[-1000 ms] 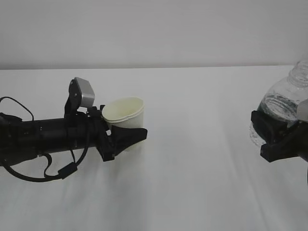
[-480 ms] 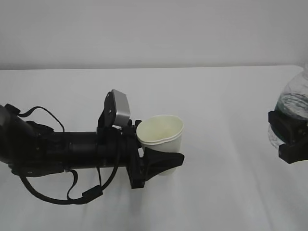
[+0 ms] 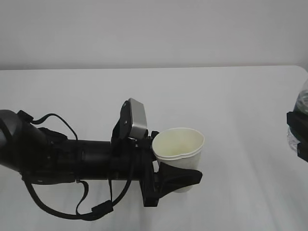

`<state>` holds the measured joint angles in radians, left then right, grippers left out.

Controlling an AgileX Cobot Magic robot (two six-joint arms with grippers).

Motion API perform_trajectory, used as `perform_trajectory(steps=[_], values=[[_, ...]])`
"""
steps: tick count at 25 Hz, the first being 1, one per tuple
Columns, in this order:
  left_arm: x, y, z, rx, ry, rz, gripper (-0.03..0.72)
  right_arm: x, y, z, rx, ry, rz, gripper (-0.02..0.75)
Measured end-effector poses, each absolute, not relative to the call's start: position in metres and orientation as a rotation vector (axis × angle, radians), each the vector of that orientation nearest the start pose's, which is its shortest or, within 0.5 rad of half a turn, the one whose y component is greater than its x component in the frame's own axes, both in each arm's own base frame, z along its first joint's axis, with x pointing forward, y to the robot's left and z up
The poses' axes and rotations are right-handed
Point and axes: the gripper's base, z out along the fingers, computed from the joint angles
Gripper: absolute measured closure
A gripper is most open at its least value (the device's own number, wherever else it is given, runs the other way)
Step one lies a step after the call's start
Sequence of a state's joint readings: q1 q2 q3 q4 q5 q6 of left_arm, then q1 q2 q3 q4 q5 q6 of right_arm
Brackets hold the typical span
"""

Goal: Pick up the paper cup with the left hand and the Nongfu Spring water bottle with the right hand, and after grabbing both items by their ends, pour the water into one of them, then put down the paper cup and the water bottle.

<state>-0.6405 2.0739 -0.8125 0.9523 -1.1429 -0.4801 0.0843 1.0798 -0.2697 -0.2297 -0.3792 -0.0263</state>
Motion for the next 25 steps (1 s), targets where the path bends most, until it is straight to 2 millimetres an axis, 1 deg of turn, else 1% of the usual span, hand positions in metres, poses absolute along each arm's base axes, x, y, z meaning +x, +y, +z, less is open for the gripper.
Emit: perform_trajectory(steps=[3,5,10,14,18,22,25], values=[[0.234,-0.265,0.113,1.203,1.499,-1.169,0.217,0.186,0.022,0.219,-0.373,1.895,-0.046,0.334],[0.236,-0.270,0.114,1.215,1.492,-1.156,0.218,0.186,0.021,0.223,-0.399,1.917,-0.072,0.334],[0.247,-0.281,0.125,1.203,1.471,-1.153,0.220,0.190,0.018,0.230,-0.451,2.001,-0.140,0.334],[0.253,-0.288,0.132,1.214,1.468,-1.167,0.221,0.193,0.018,0.238,-0.540,1.968,-0.198,0.334],[0.250,-0.296,0.134,1.255,1.457,-1.171,0.221,0.196,0.019,0.245,-0.587,1.934,-0.231,0.334],[0.244,-0.300,0.132,1.295,1.457,-1.168,0.221,0.197,0.019,0.246,-0.636,1.923,-0.262,0.334],[0.244,-0.300,0.130,1.314,1.475,-1.143,0.222,0.196,0.019,0.245,-0.687,1.917,-0.295,0.335]])
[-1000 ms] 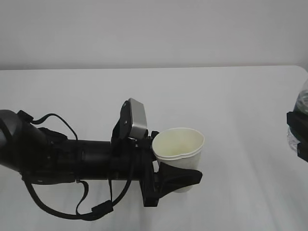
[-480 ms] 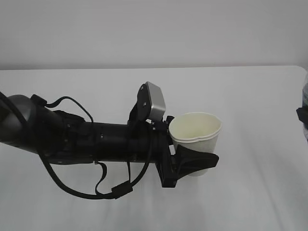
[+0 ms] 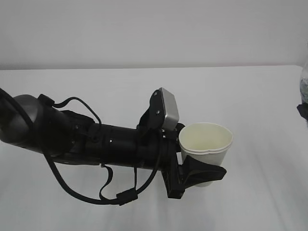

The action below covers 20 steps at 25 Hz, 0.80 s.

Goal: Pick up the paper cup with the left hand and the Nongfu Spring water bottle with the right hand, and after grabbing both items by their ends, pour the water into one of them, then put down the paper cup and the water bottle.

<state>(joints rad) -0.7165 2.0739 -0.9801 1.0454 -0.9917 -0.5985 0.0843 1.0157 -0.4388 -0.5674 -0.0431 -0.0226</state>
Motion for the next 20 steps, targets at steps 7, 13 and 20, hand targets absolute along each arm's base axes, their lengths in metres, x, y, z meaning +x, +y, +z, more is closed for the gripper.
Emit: perform_trajectory(steps=[7,13,20], values=[[0.246,-0.301,0.130,1.322,1.477,-1.131,0.223,0.196,0.019,0.245,-0.781,1.889,-0.350,0.335],[0.244,-0.302,0.130,1.328,1.475,-1.132,0.223,0.196,0.019,0.245,-0.843,1.870,-0.387,0.334],[0.239,-0.319,0.136,1.370,1.440,-1.115,0.223,0.196,0.019,0.244,-0.901,1.849,-0.421,0.335]])
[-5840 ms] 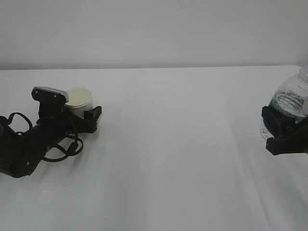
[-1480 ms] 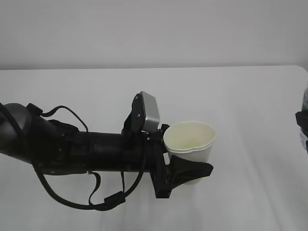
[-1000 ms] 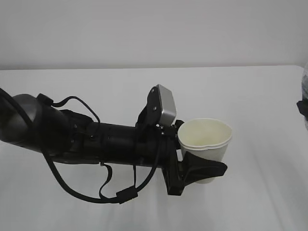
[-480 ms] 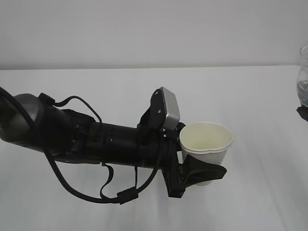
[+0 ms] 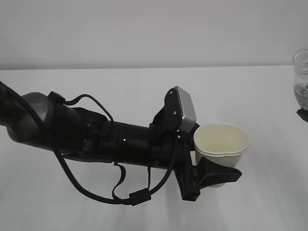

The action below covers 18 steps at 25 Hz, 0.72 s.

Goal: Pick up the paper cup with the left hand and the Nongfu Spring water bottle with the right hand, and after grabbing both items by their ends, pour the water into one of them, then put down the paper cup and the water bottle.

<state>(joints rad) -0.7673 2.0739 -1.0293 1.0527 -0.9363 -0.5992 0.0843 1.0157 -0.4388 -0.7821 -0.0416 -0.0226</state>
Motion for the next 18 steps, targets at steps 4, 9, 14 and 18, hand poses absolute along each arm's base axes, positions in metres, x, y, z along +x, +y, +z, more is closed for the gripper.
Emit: perform_trajectory(steps=[4,9,14,18], values=[[0.239,-0.332,0.148,1.373,1.380,-1.119,0.226,0.196,0.019,0.244,-0.946,1.832,-0.448,0.335],[0.239,-0.340,0.155,1.360,1.353,-1.123,0.228,0.196,0.019,0.244,-1.002,1.809,-0.481,0.335],[0.235,-0.342,0.155,1.364,1.351,-1.130,0.232,0.196,0.020,0.244,-1.052,1.788,-0.510,0.335],[0.230,-0.346,0.153,1.382,1.363,-1.118,0.232,0.196,0.020,0.244,-1.091,1.769,-0.532,0.335]])
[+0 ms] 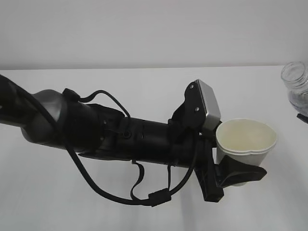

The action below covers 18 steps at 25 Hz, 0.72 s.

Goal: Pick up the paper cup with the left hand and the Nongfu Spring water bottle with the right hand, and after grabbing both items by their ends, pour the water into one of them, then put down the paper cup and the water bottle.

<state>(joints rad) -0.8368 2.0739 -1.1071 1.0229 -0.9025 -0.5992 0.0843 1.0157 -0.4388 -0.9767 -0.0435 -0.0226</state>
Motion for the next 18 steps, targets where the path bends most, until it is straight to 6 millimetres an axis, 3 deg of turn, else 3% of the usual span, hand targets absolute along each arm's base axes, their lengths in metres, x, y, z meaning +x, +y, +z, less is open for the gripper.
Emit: perform_trajectory(steps=[18], values=[[0.2322,-0.3497,0.1546,1.328,1.398,-1.108,0.238,0.1957,0.0216,0.2441,-1.256,1.673,-0.617,0.335]])
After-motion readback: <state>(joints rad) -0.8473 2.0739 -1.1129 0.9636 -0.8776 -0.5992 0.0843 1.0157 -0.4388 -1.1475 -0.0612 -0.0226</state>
